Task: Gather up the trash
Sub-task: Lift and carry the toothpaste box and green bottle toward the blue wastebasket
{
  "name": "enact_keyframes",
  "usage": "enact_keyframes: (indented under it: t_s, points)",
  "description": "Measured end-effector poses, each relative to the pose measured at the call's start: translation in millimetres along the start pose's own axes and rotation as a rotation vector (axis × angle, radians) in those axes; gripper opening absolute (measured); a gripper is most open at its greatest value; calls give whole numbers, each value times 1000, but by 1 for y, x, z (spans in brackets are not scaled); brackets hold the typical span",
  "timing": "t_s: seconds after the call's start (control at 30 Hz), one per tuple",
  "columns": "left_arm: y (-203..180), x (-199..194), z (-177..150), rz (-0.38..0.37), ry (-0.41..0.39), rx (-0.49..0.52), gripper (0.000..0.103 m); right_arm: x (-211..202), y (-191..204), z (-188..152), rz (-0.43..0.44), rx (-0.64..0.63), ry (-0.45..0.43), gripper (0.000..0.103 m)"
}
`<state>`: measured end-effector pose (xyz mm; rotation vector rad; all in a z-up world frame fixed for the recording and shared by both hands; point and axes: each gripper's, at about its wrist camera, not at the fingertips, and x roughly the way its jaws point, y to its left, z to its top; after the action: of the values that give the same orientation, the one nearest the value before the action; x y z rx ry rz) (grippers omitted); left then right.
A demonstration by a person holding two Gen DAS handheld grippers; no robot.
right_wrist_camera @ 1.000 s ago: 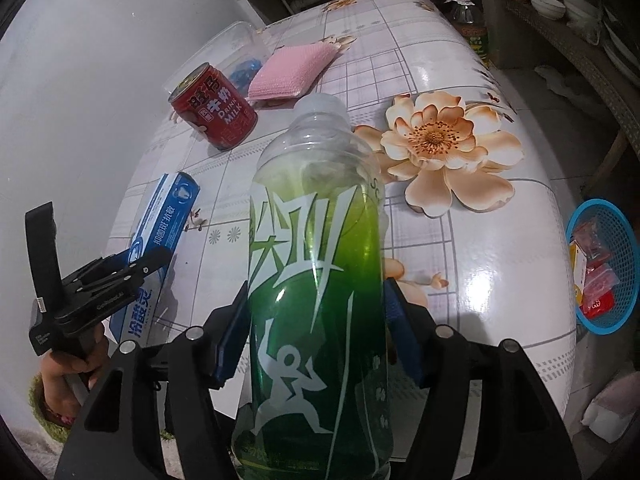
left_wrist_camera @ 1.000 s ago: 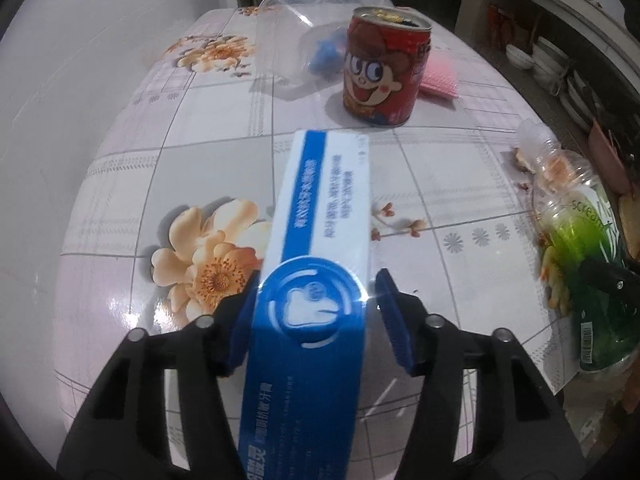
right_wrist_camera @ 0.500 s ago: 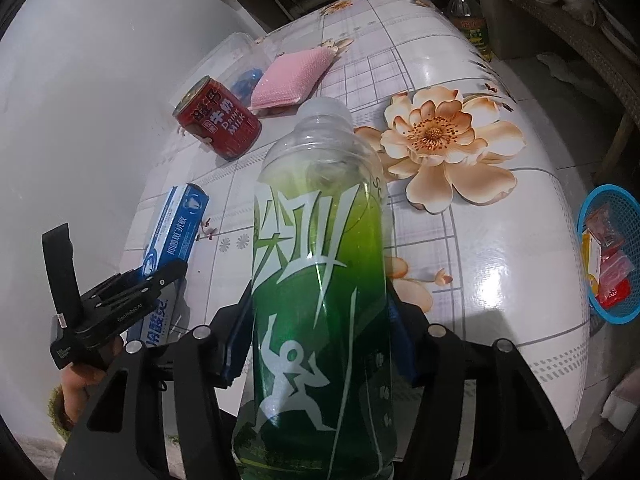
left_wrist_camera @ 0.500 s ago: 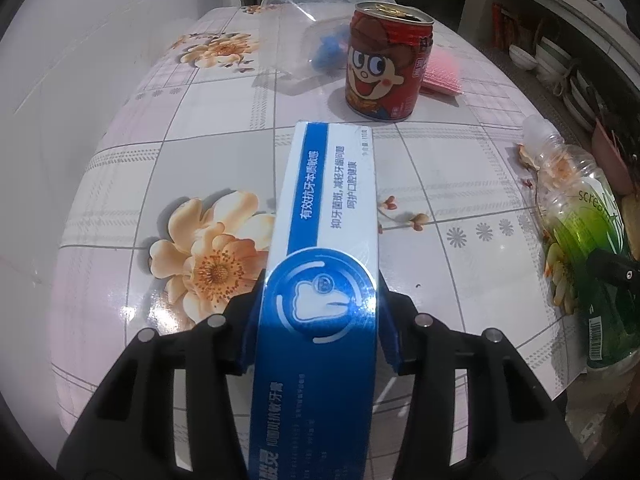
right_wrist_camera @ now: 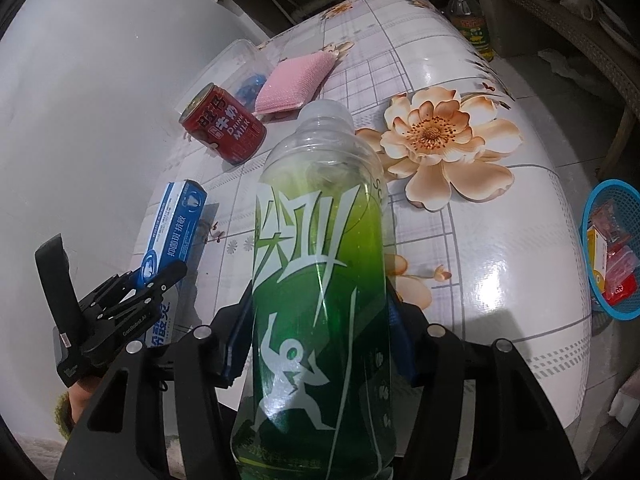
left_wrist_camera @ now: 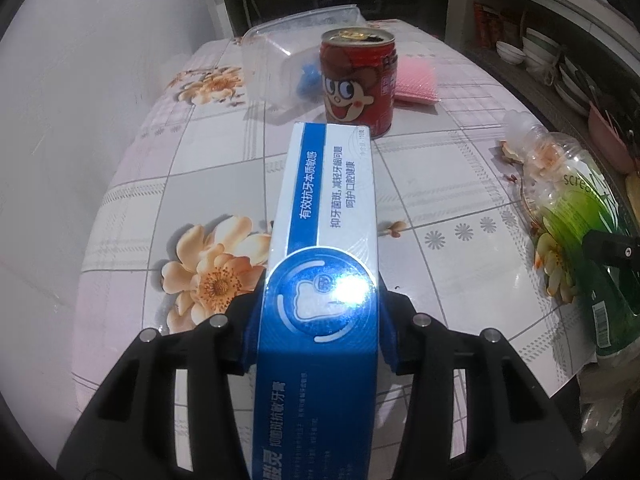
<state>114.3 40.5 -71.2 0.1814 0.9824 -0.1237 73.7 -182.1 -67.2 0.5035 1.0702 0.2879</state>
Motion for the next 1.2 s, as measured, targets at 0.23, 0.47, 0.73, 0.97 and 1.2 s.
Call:
enact_keyframes:
  t_s: [0.23, 0.47, 0.73, 0.97, 1.2]
  points:
    - [-5, -10, 1, 9, -27, 19, 44, 0, -1, 0, 3, 1, 0, 56]
    - [-7, -16, 2, 8, -44, 29, 44, 0, 0, -1, 11, 8, 1, 56]
    - [-8, -21, 1, 7, -57, 38, 44, 0, 1, -3, 17, 8, -4, 56]
    - [-10, -28, 2, -19, -71, 38, 44, -7, -2, -7, 26, 16, -16, 56]
    - [-20, -37, 12, -112, -92, 39, 44, -24, -6, -8, 23, 34, -56, 56]
